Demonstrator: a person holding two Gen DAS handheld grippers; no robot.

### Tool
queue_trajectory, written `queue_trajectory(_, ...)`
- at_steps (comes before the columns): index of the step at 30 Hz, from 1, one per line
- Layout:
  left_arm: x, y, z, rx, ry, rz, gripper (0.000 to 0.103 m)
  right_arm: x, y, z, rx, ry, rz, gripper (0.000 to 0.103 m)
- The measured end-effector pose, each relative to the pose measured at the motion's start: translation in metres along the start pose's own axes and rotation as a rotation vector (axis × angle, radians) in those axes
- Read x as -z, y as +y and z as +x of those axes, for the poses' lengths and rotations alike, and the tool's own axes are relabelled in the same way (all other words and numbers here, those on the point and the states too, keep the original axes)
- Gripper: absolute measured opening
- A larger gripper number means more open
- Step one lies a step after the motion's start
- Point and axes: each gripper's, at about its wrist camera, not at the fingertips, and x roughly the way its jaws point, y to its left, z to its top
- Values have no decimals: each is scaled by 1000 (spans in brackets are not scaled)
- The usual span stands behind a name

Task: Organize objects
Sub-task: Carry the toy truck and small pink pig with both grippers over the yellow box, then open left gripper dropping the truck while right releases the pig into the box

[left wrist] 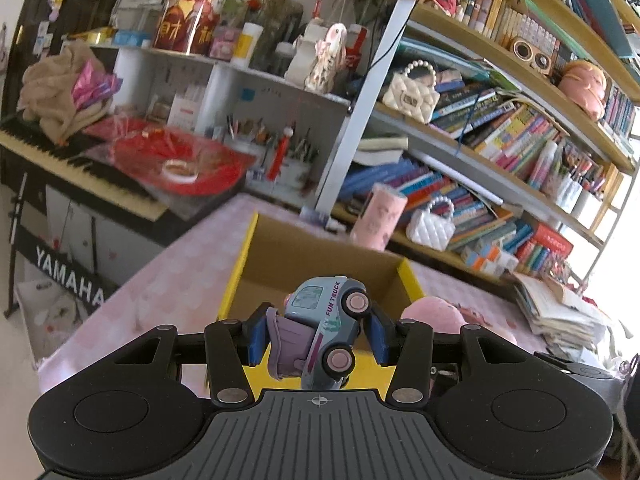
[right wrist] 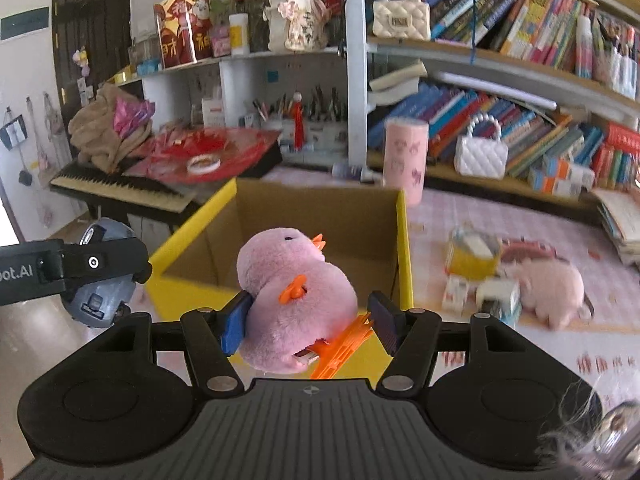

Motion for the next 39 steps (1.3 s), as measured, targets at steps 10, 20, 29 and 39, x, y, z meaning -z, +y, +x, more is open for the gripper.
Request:
queue_trajectory(10,-18,-8,72,-49,49,14,47,-20,-13,80,2,28,-136,60)
queue_trajectory(20,-10,-12,131,-106,156,47,47,-24,-21,150,-86,174,-311,60)
queue_trajectory(29,-5,-14,163,-164,226,77,47,-40,-26,180,-167,288,-406,61)
queue_trajectory(39,-1,-14,168,-181,230,76,49,-40,-28,183,-184,292,-433,62)
